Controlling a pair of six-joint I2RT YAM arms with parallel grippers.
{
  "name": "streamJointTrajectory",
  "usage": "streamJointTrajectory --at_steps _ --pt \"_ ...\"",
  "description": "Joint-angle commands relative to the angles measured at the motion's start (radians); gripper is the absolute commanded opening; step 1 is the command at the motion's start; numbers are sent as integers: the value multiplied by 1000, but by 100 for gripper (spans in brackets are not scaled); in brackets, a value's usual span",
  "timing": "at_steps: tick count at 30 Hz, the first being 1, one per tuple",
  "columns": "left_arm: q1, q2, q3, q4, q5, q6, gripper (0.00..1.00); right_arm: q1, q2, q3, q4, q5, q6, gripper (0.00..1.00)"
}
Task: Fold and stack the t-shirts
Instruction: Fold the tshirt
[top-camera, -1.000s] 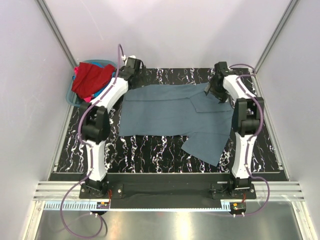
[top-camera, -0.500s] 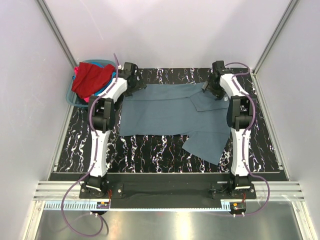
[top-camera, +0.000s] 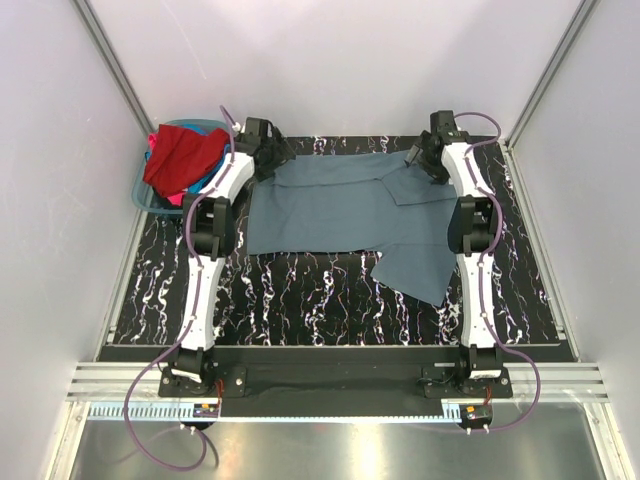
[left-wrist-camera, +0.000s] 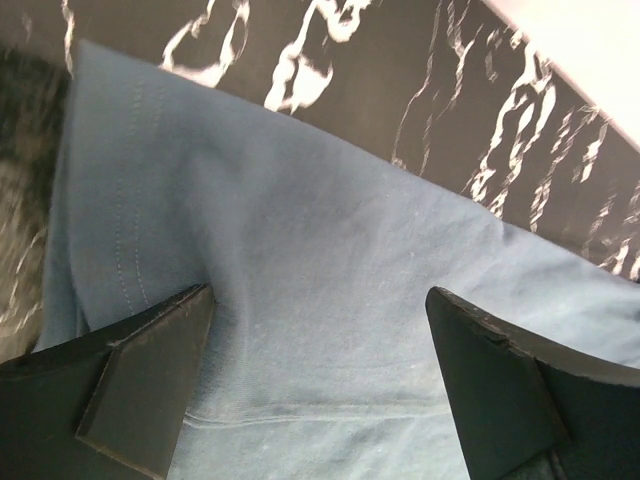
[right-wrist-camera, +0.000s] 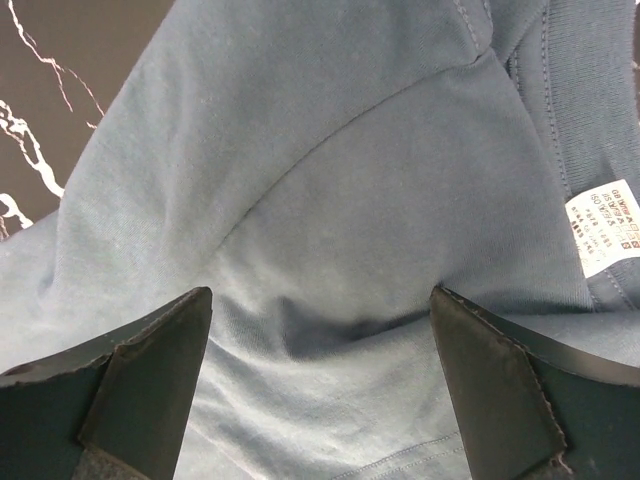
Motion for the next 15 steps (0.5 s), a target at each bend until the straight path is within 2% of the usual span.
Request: streamJointTrajectory --at_steps 1,4,9,12,14,15 --pt "9 34 44 37 63 -21 96 -17 30 44 -35 -57 -23 98" --pt "9 -45 -11 46 56 34 96 -17 -58 37 -35 -74 -45 100" --pt "9 -306 -142 64 43 171 97 -18 -284 -48 -45 -37 -93 100" --pt "-1 -461 -235 67 66 197 97 -18 -462 -198 -45 -26 -72 100" --pt "-15 -586 -315 66 53 197 97 -18 -592 -359 -45 -29 -37 100" --pt "-27 -630 -419 61 28 191 97 -18 -635 -421 -47 -35 -20 100"
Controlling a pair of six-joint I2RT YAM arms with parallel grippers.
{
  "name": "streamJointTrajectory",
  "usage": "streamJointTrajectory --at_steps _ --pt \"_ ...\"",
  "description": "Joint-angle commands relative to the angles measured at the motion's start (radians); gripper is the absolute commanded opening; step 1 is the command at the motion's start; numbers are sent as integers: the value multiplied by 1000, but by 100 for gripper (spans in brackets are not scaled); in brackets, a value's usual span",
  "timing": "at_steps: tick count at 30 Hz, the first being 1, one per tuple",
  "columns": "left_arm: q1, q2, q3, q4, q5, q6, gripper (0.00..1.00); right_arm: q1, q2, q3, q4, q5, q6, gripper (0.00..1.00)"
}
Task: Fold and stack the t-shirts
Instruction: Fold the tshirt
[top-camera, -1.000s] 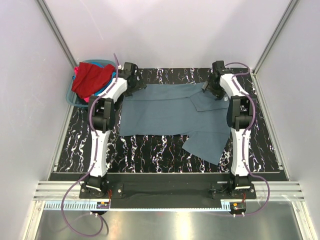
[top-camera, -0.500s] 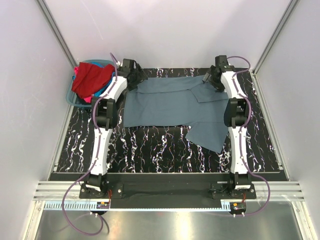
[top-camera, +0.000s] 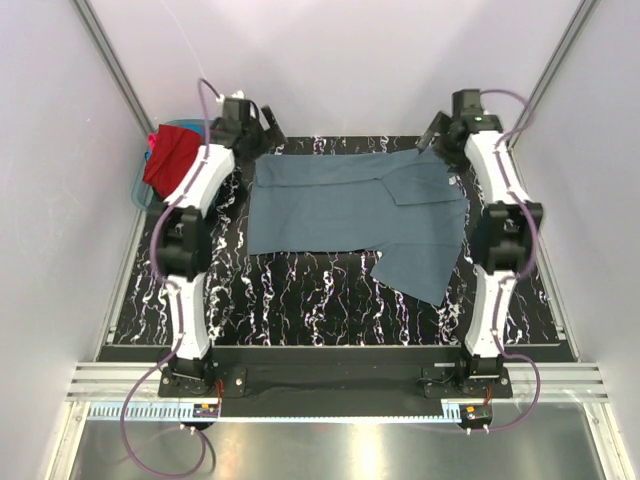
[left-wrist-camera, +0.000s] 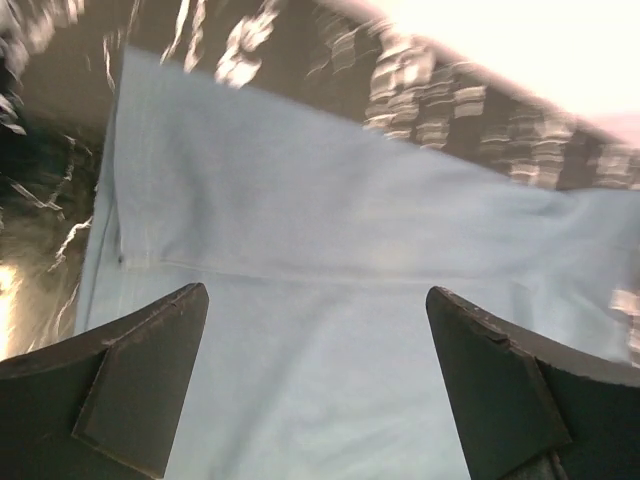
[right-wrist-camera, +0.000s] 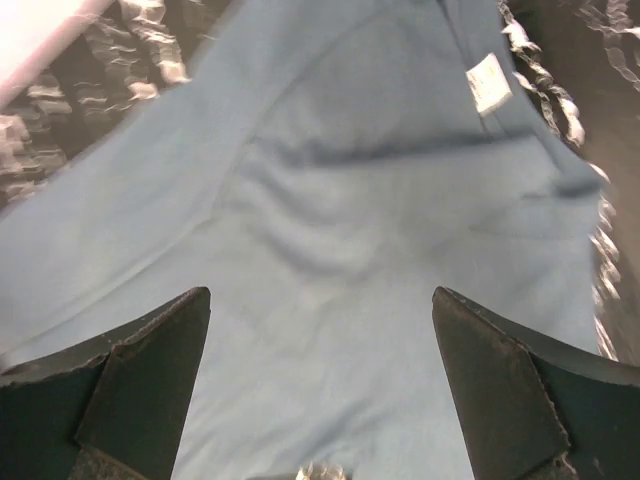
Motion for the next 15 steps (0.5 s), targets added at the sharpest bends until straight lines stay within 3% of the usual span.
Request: streamJointTrajectory --at_steps 1,8,12,15 --pt "-28 -312 -176 36 -21 29 97 -4 -304 -242 -5 7 46 100" --pt "-42 -642 -780 1 -135 -163 91 -23 -677 -887 -2 9 262 100" --pt "-53 -739 -978 -10 -193 -249 87 -82 -840 -1172 4 -19 327 100" --pt "-61 -741 -1058 28 -215 -280 82 -83 -881 -1281 23 -26 342 100"
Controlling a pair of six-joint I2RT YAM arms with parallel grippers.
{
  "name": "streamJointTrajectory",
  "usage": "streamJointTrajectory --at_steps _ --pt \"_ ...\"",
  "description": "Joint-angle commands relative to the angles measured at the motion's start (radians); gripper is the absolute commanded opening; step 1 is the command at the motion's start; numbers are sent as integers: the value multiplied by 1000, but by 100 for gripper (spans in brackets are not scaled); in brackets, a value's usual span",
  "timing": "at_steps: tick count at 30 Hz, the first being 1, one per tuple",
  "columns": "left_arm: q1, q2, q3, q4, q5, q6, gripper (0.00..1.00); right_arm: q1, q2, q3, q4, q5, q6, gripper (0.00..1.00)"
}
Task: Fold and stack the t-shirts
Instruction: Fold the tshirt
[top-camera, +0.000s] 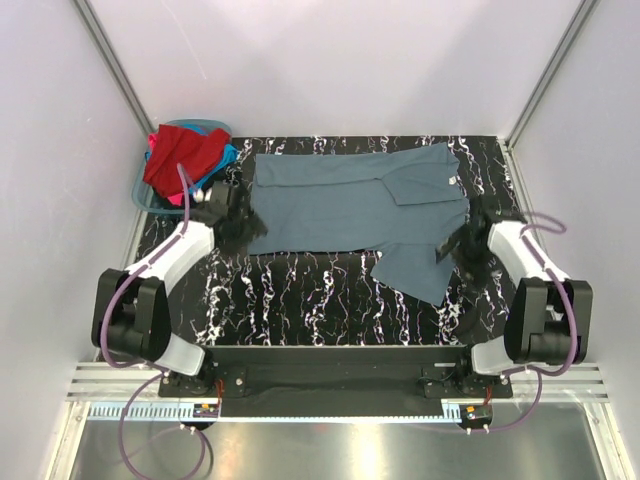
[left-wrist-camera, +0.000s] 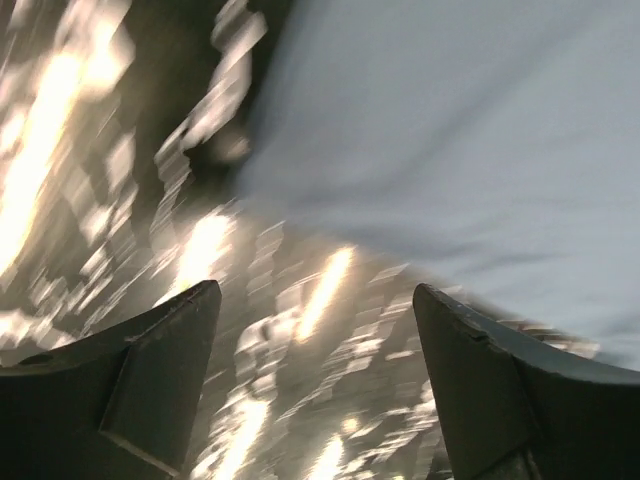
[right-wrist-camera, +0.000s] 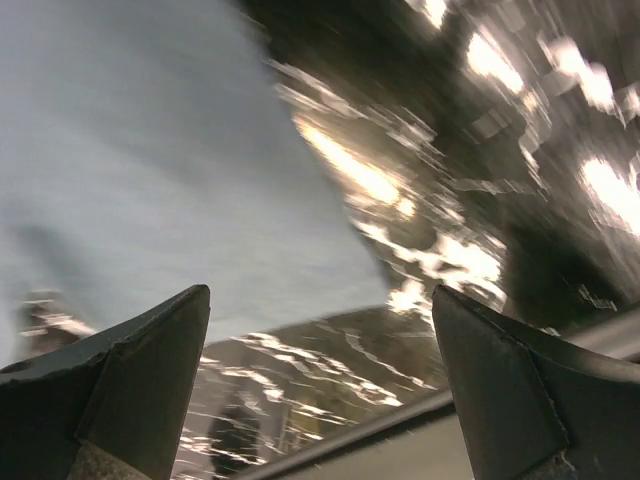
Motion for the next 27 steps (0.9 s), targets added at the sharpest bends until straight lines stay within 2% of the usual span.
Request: streamJointTrajectory --at_steps 1,5,13,16,27 --pt "-9 5 -43 53 -68 -51 80 2 -91 -73 34 -19 63 98" --pt "-8 102 -13 88 -89 -34 70 2 -104 -115 77 -33 65 93" --pt "12 153 -54 145 -175 -37 60 2 -131 -142 96 -13 77 92" --pt "26 168 -64 180 -170 -33 49 2 -124 -158 102 -7 83 90" --pt "25 151 -91 179 -117 -36 50 2 -120 -178 100 -5 104 90"
